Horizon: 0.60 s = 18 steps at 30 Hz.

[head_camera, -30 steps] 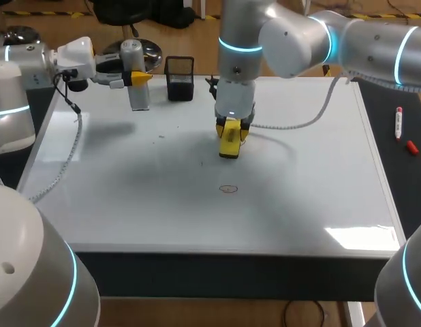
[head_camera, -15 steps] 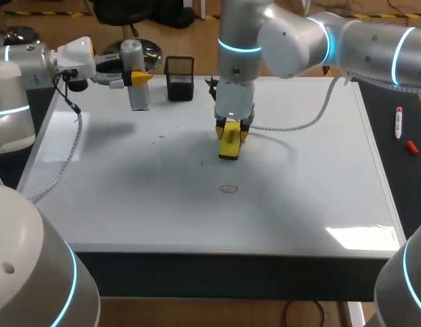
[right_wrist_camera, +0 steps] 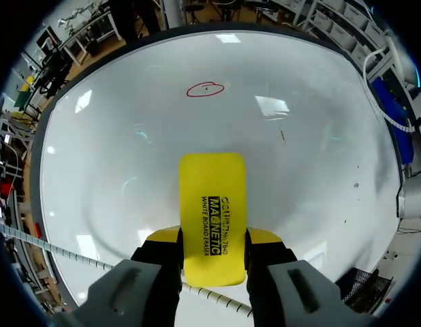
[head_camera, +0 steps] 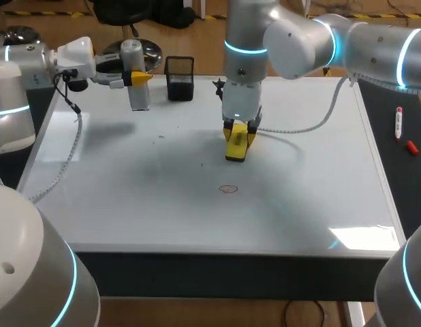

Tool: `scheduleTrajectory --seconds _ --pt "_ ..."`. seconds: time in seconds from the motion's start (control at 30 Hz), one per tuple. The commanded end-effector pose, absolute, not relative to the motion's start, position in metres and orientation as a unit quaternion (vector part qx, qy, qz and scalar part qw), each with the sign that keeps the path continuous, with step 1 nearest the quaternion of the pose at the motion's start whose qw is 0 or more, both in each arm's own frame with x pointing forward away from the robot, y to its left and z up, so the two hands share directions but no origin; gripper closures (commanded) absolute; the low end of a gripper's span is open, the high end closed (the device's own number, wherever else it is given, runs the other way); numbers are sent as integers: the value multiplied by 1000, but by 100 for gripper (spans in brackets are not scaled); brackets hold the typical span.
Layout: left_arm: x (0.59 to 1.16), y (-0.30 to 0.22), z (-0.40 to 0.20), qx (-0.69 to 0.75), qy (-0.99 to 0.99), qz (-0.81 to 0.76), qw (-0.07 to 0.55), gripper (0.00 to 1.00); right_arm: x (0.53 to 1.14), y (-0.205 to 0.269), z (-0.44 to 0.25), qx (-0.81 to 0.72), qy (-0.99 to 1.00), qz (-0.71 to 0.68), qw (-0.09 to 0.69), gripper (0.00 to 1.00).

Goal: Pick up the inspection probe, press it on each red-marked spot on the whiteboard one by one, put down the probe, pick up the eraser, and wipe off all the red marks.

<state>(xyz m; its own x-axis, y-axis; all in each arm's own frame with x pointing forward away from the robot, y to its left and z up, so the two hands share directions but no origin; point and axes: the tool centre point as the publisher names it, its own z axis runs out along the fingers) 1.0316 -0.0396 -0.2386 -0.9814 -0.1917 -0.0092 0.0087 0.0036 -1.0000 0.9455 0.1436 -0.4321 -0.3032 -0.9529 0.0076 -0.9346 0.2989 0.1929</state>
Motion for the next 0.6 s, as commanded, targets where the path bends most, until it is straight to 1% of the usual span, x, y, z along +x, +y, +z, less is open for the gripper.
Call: scheduleTrajectory --seconds 0.03,0.37,0.6 --pt "1031 -40 -238 -65 705 -703 73 100 941 132 -433 584 -806 -75 56 100" --pt "1031 -40 -238 -65 705 -703 73 100 936 112 -433 571 -816 -69 62 100" --pt "1031 -40 -238 -65 705 -703 73 100 932 106 -434 568 -818 -67 66 100"
